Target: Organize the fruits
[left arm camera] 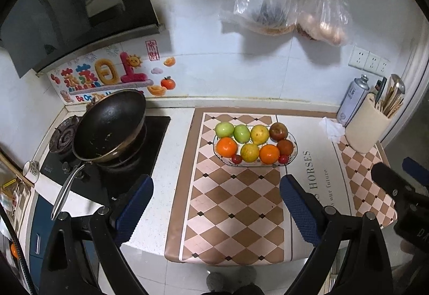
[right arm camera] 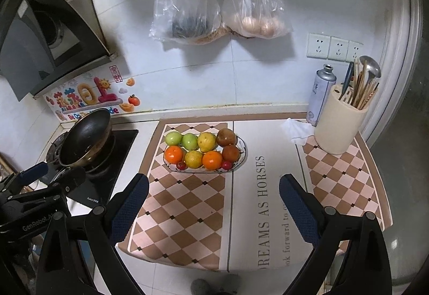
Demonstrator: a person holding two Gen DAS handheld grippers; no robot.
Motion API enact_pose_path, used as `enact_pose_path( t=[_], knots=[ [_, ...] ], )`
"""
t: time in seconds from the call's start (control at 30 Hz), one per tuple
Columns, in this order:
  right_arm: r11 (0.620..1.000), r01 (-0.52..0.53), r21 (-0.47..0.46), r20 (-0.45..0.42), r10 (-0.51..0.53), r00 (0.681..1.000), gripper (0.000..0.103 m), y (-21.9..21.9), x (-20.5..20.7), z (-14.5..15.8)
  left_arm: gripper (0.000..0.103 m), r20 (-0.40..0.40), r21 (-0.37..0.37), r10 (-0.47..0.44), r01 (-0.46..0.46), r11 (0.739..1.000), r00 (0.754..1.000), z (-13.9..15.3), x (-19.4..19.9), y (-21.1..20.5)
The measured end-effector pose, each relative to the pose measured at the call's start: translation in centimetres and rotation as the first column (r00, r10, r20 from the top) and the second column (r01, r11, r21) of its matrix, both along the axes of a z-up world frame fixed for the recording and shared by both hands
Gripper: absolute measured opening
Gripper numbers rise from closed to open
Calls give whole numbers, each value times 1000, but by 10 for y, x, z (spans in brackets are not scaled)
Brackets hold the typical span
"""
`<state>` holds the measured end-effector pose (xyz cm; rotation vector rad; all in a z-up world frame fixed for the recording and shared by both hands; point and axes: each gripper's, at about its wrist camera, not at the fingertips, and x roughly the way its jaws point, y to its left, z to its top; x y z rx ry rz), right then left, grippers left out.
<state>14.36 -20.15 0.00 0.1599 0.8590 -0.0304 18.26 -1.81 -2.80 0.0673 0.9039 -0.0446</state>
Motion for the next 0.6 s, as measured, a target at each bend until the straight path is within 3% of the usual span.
enact_pose_path(
  t=[0.17, 0.6],
  knots=[
    [1000, 5, -21, -28, -6, 1000, 100, -1, 29, -17, 101, -54, 0, -5, 5, 1000, 999, -18, 23, -2],
    [1000, 2, -30, -124, -5, 992, 100, 6, 79, -66, 101, -81, 31, 27, -24, 999, 996, -42, 59, -1]
  ],
)
